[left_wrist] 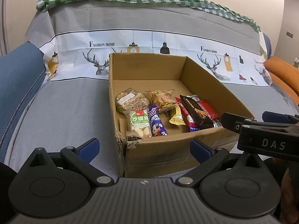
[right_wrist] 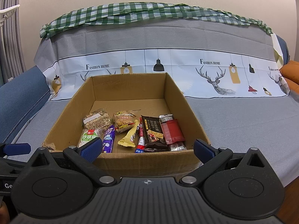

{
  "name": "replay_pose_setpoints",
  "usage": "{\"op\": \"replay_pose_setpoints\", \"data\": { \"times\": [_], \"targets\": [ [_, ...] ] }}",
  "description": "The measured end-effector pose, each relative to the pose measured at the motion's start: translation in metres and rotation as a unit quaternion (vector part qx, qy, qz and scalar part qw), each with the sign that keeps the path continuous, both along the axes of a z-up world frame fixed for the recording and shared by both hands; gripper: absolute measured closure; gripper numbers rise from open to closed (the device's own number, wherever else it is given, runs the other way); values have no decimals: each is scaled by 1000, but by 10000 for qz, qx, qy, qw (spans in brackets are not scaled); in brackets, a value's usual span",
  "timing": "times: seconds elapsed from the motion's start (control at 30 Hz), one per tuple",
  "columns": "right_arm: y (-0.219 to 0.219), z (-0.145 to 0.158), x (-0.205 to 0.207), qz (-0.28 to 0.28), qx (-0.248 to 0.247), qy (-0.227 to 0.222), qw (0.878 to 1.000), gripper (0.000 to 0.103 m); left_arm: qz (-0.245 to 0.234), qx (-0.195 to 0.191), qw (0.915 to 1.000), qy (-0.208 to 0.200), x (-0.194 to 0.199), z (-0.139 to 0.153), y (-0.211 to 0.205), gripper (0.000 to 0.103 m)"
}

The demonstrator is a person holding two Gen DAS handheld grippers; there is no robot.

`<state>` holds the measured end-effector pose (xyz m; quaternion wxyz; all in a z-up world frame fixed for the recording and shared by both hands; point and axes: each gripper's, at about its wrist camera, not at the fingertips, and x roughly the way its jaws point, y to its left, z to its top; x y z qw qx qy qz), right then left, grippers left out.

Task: Organize snacks

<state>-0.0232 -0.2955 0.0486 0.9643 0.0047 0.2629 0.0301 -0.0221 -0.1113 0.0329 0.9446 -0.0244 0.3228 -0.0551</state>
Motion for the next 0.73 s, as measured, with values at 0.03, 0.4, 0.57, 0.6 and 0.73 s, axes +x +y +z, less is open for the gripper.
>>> {"op": "replay_pose_setpoints", "data": {
  "times": [0.03, 0.4, 0.57, 0.6, 0.73],
  "targets": [
    [0, 0, 0, -2, 1, 1, 10000, 1, -6, 4, 10000, -10, 0, 0, 0, 0],
    [0, 0, 0, -4, 5, 0, 10000, 1, -51, 10, 10000, -63, -2, 1, -1, 0],
    [-2, 1, 0, -32, -7, -2, 10000, 1, -129, -27, 9998, -155, -1, 3, -5, 0],
    [-3, 2, 0, -49, -9, 4, 10000, 1, -155, -54, 9997, -207, -2, 4, -5, 0],
    [-9, 13, -3, -128, -43, 7, 9999, 1, -229, -48, 9991, -353, -3, 8, -6, 0]
  ]
}}
